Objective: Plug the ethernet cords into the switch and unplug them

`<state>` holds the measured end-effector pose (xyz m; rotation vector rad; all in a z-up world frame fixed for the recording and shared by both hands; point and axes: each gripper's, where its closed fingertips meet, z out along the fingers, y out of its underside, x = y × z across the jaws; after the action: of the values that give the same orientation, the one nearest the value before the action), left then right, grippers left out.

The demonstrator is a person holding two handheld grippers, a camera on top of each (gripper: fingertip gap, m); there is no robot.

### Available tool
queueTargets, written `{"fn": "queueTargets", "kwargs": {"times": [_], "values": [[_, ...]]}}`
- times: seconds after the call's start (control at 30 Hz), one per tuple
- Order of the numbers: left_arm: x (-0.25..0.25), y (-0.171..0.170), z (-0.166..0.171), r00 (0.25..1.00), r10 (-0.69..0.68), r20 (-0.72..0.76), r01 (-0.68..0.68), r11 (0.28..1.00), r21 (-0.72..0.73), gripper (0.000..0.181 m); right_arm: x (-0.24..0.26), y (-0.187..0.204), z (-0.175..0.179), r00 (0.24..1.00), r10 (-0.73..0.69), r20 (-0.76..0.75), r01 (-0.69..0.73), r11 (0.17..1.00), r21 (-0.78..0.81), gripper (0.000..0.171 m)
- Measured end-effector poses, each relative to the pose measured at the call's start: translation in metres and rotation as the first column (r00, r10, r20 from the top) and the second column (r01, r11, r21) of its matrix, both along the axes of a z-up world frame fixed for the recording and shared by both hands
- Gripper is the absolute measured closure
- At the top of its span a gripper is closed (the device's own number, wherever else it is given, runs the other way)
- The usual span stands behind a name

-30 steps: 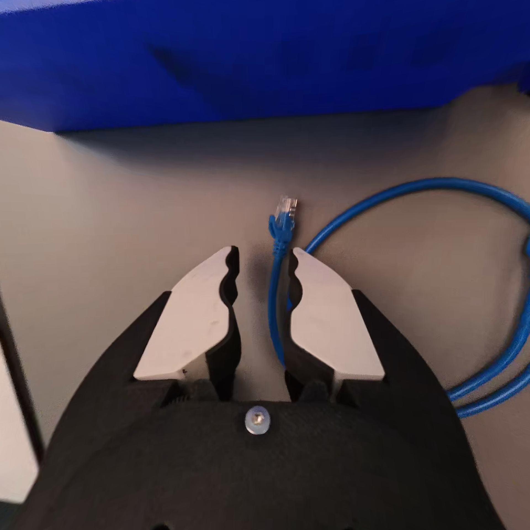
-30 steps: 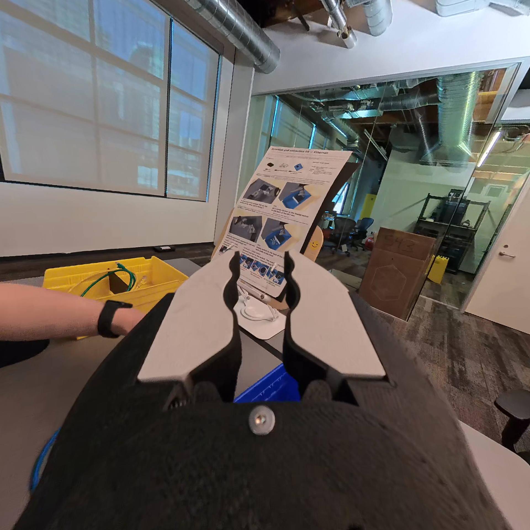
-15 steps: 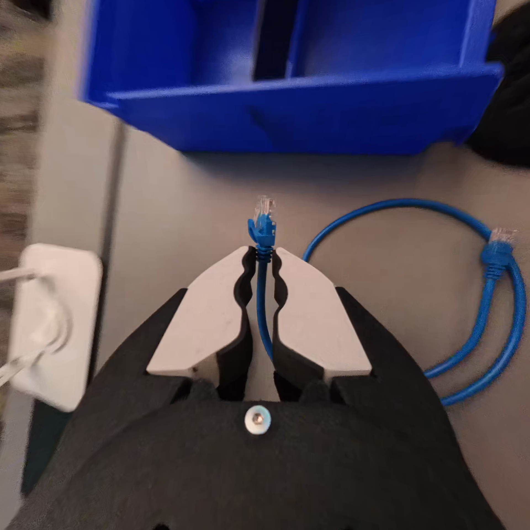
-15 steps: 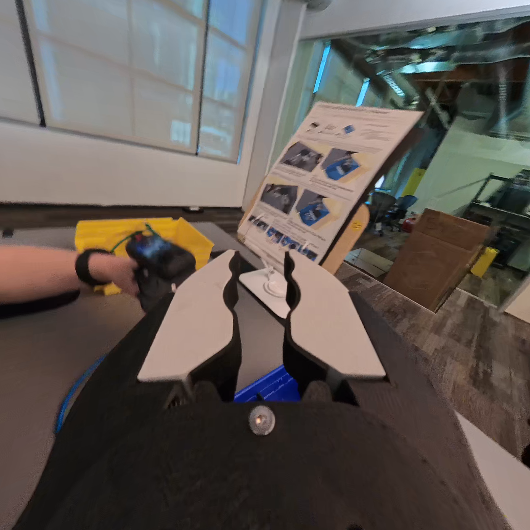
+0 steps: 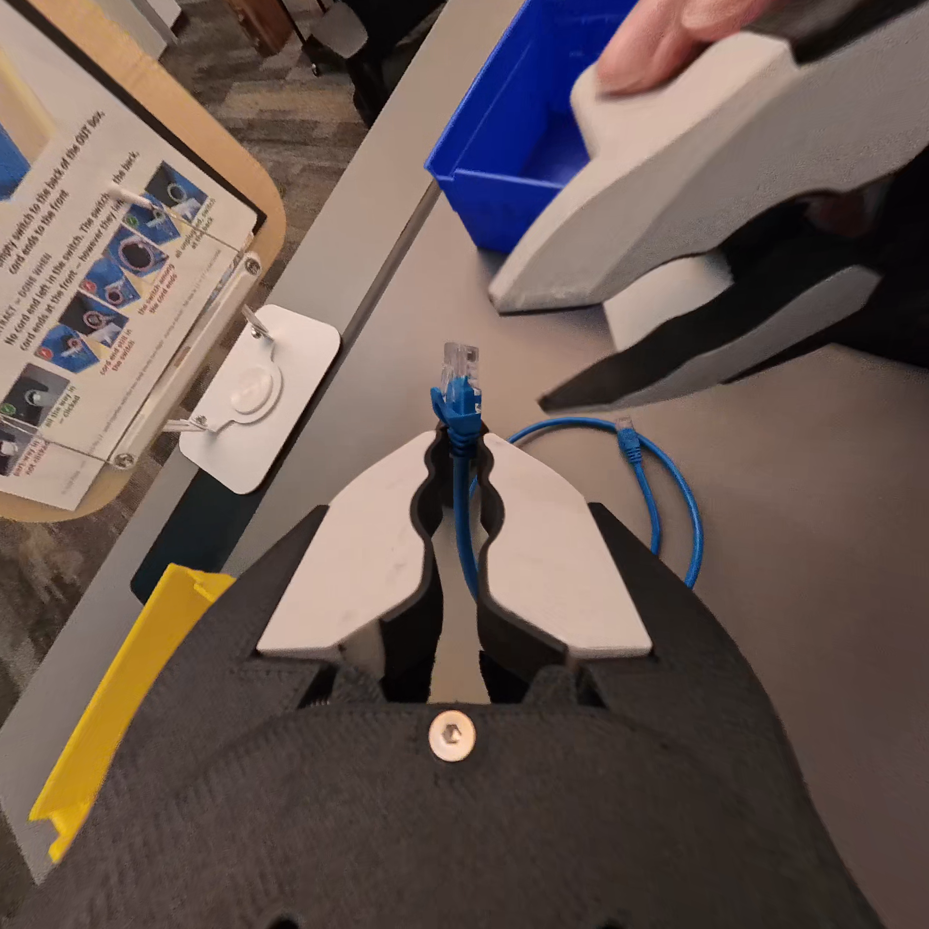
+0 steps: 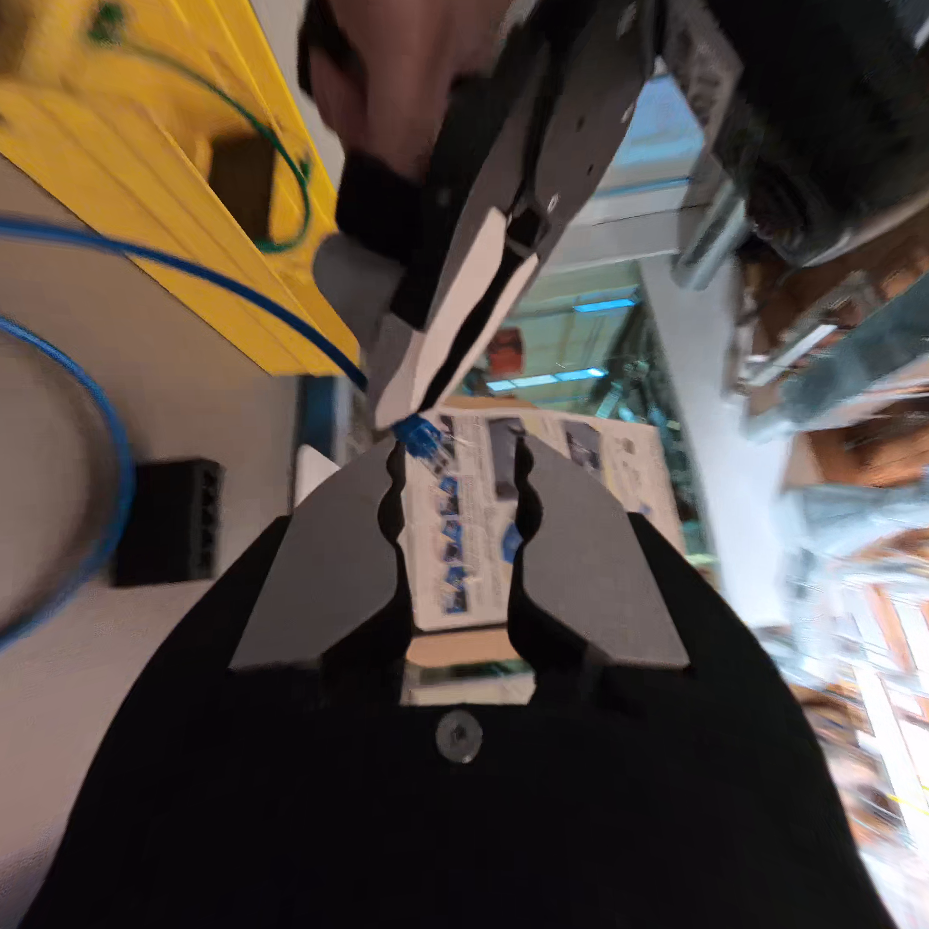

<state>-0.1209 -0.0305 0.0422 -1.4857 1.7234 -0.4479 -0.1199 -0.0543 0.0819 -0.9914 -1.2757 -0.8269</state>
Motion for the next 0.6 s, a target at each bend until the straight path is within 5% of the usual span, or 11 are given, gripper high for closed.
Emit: {"fn": "queueTargets", "kwargs": {"times": [0.03,0.2,0.3,0.5,0.6], "values": [[-0.002,0.001,-0.001,1.0,0.002,-0.004,-0.002,1.0,-0.017,0.172,0.001,0.005,-0.001,0.997,-0.05,0.05,0.047,0.998,0.051,0.128],[-0.007,-0.007,0.0,1.0,-0.018,0.004,0.018,0.993,-0.114,0.171,-0.001,0.026,-0.022,0.975,-0.151,0.162,0.127,0.981,0.148,0.13],[-0.006,-0.009,0.0,1.0,-0.009,0.018,0.012,0.986,-0.166,0.171,-0.007,0.025,-0.018,0.967,-0.173,0.188,0.116,0.953,0.279,0.146],[-0.005,-0.016,0.015,0.993,-0.036,0.115,0.064,0.967,-0.247,0.171,-0.002,0.02,-0.005,0.973,-0.191,0.131,0.126,0.911,0.394,0.152],[-0.025,-0.002,0.042,0.978,-0.012,0.21,0.058,0.975,-0.215,0.154,0.013,0.013,0.011,0.977,-0.203,0.058,0.16,0.891,0.426,0.153]]}}
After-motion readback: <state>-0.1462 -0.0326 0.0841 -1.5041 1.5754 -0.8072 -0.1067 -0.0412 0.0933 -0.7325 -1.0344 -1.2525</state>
